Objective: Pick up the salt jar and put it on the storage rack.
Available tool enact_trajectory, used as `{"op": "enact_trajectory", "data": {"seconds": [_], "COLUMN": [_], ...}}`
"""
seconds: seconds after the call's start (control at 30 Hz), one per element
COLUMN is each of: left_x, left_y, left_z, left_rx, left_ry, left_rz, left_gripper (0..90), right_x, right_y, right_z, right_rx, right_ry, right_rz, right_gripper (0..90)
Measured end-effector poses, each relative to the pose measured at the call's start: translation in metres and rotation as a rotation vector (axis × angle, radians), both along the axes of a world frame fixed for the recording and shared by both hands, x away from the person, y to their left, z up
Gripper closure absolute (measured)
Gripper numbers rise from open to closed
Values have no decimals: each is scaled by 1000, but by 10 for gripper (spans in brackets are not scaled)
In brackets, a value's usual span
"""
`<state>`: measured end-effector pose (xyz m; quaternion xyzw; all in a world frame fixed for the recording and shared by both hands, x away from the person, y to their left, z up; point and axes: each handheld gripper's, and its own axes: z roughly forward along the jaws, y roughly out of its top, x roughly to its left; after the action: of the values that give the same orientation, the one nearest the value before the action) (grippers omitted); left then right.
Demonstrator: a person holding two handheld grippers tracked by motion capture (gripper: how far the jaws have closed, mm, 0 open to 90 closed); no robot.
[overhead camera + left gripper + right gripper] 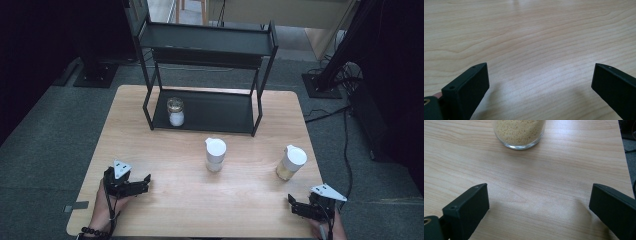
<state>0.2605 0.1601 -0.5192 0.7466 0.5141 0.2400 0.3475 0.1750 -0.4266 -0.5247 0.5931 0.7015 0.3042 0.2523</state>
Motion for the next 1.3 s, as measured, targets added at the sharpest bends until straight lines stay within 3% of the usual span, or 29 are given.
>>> {"op": "enact_trajectory", "data": {"seconds": [0.23, 0.5, 0.77, 1.0, 1.3], "left_x": [-6, -11, -18, -21, -25], "left_y": [11, 14, 28, 35, 47], "left_z": [0, 0, 0, -1, -1], "left_rx": [-33, -3, -26, -43, -54], "left_ry": [10, 12, 23, 50, 59], "left_rz": [-3, -11, -5, -59, -55], "left_gripper": [15, 15, 15, 15, 15], "right_x": [0, 0, 0, 0, 0], "right_y": [0, 0, 1, 1, 1], "right_z": [0, 0, 0, 0, 0], "right_rx": [-1, -3, -6, -7, -9], "right_ry": [0, 1, 2, 2, 2], "right_rz": [1, -1, 0, -3, 0], "right_gripper": [24, 25, 24, 24, 25]}}
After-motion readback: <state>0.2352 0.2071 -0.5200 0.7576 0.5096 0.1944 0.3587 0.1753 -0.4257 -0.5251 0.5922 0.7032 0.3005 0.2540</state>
